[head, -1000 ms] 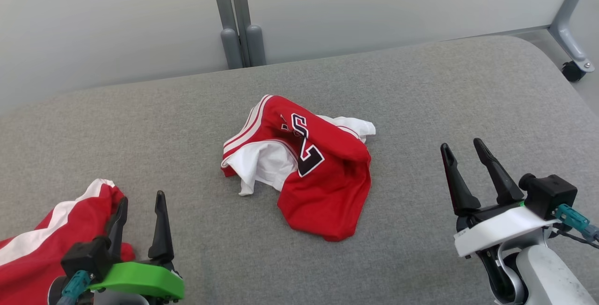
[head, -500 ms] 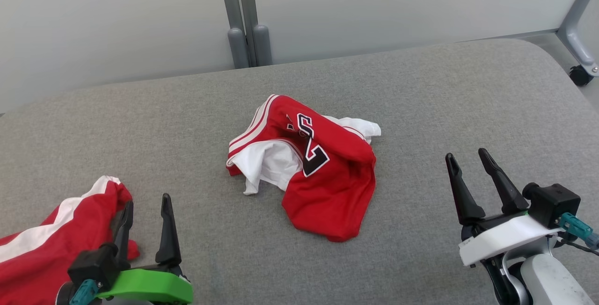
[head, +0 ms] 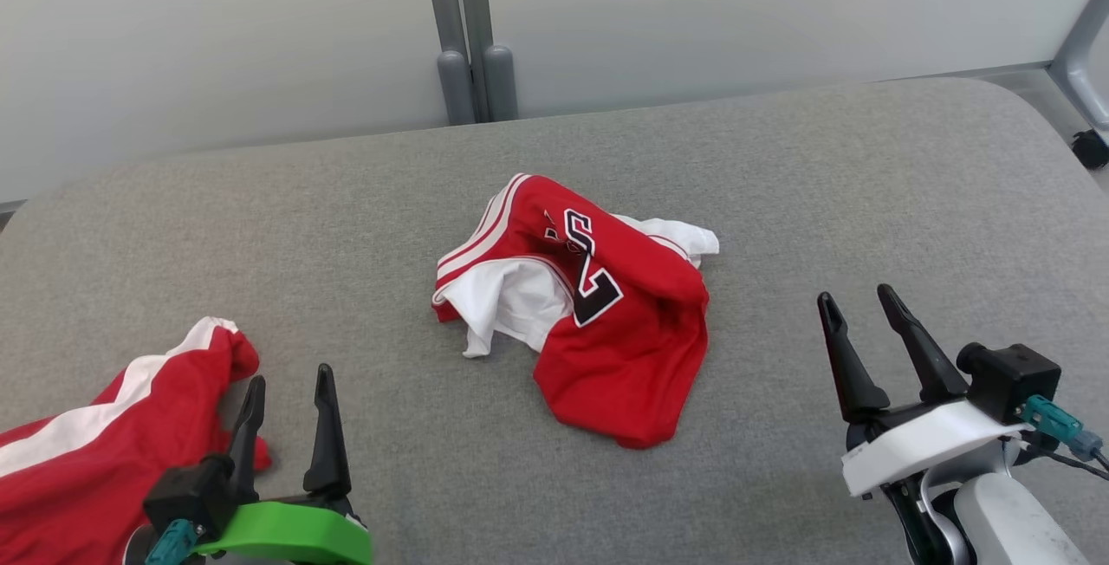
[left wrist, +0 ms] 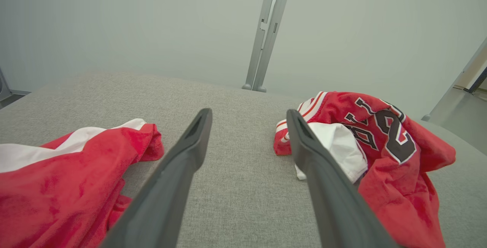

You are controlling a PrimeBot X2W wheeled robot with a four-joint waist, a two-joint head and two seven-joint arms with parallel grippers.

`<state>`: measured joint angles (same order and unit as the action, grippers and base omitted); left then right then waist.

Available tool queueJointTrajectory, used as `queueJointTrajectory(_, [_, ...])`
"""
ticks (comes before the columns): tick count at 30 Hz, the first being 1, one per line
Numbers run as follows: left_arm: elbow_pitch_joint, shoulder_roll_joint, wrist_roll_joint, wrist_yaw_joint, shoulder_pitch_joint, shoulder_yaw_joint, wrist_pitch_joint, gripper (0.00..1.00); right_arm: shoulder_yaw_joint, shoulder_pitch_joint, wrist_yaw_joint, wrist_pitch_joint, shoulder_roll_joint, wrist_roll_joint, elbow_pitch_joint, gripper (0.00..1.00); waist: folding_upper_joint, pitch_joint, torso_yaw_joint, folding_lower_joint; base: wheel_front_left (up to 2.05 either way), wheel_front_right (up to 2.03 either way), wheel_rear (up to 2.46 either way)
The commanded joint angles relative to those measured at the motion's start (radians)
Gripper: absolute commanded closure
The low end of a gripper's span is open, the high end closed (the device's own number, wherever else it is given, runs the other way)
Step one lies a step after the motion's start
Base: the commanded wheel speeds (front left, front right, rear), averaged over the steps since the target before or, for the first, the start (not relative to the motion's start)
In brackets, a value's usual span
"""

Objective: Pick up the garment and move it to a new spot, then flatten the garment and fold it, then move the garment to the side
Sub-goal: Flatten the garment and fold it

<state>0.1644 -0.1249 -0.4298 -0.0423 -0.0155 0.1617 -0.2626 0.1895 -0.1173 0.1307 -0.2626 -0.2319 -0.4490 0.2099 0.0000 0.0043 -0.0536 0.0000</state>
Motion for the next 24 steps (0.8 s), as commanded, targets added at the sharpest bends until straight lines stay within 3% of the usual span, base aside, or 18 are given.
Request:
queueJointTrajectory(1, [0.002, 0.003, 0.005, 0.006, -0.003, -0.002, -0.003, 0.00, 0.011, -0.022, 0.000, -0.003, 0.000, -0.010, 0.017, 0.00, 0.0000, 0.004, 0.023, 0.0000, 0.00, 0.00, 0.00])
queueJointTrajectory(7, [0.014, 0.015, 0.012, 0.015, 0.017, 0.008, -0.003, 0.00, 0.051, -0.102, 0.000, 0.037, -0.015, -0.021, 0.112, 0.00, 0.0000, 0.029, 0.103, 0.0000, 0.00, 0.00, 0.00])
queueJointTrajectory(17, [0.041, 0.034, 0.020, 0.028, 0.049, 0.013, -0.002, 0.00, 0.020, -0.204, 0.000, 0.317, 0.053, -0.073, 0.388, 0.00, 0.0000, 0.068, 0.244, 0.0000, 0.00, 0.00, 0.00])
queueJointTrajectory(23, [0.053, 0.041, 0.026, 0.034, 0.055, 0.008, -0.002, 0.00, -0.057, -0.224, 0.000, 0.410, 0.106, -0.072, 0.518, 0.00, 0.0000, 0.070, 0.285, 0.0000, 0.00, 0.00, 0.00])
queueJointTrajectory(24, [0.055, 0.042, 0.026, 0.035, 0.055, 0.007, -0.002, 0.00, -0.066, -0.224, 0.000, 0.418, 0.111, -0.069, 0.532, 0.24, 0.0000, 0.070, 0.287, 0.0000, 0.00, 0.00, 0.00])
